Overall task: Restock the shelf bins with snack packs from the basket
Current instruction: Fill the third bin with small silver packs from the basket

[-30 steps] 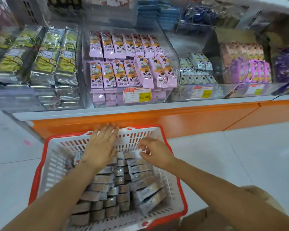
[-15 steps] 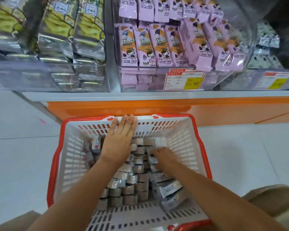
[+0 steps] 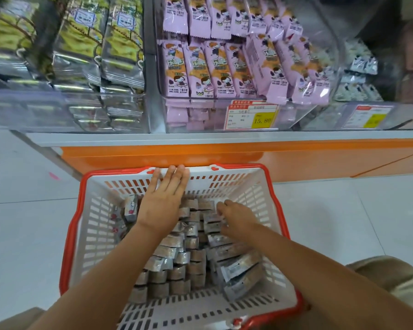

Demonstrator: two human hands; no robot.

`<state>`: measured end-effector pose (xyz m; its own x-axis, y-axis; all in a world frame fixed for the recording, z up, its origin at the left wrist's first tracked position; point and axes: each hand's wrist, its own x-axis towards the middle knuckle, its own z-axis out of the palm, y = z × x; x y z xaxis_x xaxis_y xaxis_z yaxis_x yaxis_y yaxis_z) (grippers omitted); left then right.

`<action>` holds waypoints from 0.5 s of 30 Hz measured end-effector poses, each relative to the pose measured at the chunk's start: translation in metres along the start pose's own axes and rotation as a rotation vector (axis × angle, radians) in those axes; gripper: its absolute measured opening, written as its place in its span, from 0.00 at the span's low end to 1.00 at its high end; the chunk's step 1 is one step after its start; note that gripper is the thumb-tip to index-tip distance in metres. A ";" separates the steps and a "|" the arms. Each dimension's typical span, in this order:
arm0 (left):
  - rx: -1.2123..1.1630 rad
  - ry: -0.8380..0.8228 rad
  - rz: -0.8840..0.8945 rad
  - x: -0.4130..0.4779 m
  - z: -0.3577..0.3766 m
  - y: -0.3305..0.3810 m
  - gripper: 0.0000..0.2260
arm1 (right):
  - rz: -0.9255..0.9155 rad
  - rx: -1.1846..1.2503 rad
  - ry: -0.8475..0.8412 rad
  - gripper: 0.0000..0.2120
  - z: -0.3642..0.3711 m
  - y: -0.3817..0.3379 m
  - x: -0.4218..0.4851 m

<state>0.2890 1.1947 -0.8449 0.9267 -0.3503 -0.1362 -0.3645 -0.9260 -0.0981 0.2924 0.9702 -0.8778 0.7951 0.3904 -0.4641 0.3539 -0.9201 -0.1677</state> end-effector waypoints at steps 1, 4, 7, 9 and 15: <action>-0.012 -0.004 -0.004 0.000 -0.004 0.000 0.37 | -0.011 0.085 0.059 0.17 -0.009 0.005 -0.006; -0.058 0.062 0.007 -0.002 -0.021 0.002 0.38 | -0.052 0.299 0.254 0.11 -0.046 0.018 -0.030; -0.071 0.279 0.099 -0.002 -0.051 0.014 0.36 | -0.103 0.423 0.458 0.09 -0.091 0.025 -0.064; -0.107 0.482 0.129 0.000 -0.073 0.026 0.30 | -0.151 0.488 0.590 0.09 -0.120 0.027 -0.092; -0.159 0.788 0.137 0.020 -0.137 0.053 0.28 | -0.188 0.547 1.006 0.09 -0.195 0.040 -0.175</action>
<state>0.3010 1.1196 -0.7181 0.6890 -0.4031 0.6024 -0.5169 -0.8558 0.0185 0.2633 0.8710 -0.6331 0.8718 0.1449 0.4679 0.4433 -0.6395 -0.6281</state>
